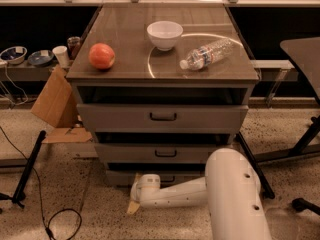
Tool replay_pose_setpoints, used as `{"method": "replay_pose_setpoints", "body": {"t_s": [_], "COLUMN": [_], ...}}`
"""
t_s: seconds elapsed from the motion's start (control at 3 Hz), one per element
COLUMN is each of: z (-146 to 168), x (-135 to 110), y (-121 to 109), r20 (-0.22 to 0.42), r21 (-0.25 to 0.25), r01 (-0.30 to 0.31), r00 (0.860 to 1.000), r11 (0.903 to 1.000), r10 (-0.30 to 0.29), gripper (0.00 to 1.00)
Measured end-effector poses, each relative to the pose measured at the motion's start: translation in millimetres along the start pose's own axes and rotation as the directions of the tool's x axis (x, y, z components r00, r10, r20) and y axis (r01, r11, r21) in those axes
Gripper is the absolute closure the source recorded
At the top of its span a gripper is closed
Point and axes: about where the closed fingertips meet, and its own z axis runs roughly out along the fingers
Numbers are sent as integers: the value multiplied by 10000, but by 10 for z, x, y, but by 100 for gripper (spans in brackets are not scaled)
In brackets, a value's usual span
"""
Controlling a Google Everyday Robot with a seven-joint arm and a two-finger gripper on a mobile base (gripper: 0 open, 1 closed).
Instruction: Open bottom drawer
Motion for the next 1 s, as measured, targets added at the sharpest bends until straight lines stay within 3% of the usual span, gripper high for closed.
{"method": "replay_pose_setpoints", "body": {"t_s": [0.33, 0.67, 1.0], "z": [-2, -107, -177], "x": [-44, -109, -203], "y": [-8, -80, -195], "r20": [-58, -1, -19], "r21": [724, 1589, 2095], "r01": [-157, -306, -197], "r00": [9999, 9995, 9998], "r11": [9973, 9868, 9776], "r10": [162, 310, 205], "gripper": [0, 0, 0]}}
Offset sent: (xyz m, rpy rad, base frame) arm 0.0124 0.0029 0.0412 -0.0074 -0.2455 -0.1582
